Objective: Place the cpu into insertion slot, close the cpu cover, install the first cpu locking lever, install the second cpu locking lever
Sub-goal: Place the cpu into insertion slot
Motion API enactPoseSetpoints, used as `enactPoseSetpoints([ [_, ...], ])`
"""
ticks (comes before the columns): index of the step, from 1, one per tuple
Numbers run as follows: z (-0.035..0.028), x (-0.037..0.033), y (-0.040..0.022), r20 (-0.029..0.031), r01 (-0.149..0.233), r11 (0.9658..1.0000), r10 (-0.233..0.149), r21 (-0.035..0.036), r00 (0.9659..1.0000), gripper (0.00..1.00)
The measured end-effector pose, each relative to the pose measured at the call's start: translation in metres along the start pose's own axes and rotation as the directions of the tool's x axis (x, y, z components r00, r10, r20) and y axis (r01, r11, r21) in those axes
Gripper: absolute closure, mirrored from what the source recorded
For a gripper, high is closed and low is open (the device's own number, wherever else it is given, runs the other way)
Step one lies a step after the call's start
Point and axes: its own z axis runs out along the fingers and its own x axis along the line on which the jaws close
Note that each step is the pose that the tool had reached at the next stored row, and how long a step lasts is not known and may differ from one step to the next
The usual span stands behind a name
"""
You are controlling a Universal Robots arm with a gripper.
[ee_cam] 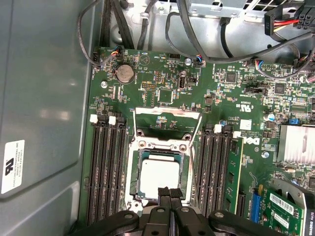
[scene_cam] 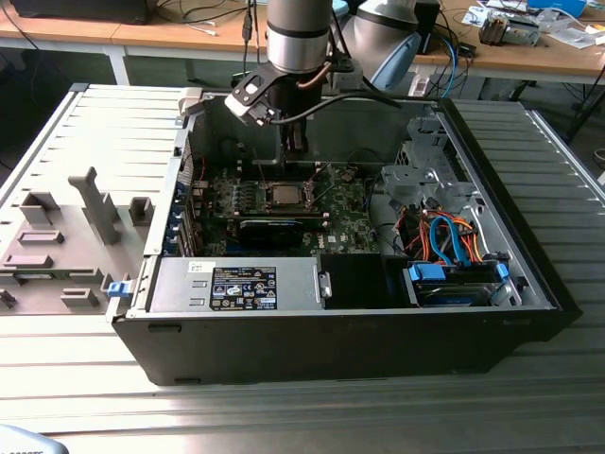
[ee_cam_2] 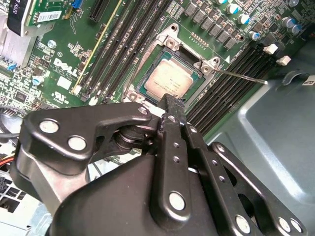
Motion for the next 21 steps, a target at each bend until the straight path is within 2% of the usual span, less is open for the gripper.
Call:
enactPoseSetpoints([
  [6,-0.0027,0.0000,0.0000,0.0000,0.000,1.0000,0.000,0.0000,1.0000,0.89],
  [17,-0.0168,-0.0001,0.0001,-0.0001,0.000,1.0000,0.000,0.0000,1.0000,0.89],
  [21,-0.0197,-0.0002,0.0001,0.0000,0.000,1.0000,0.000,0.0000,1.0000,0.89],
])
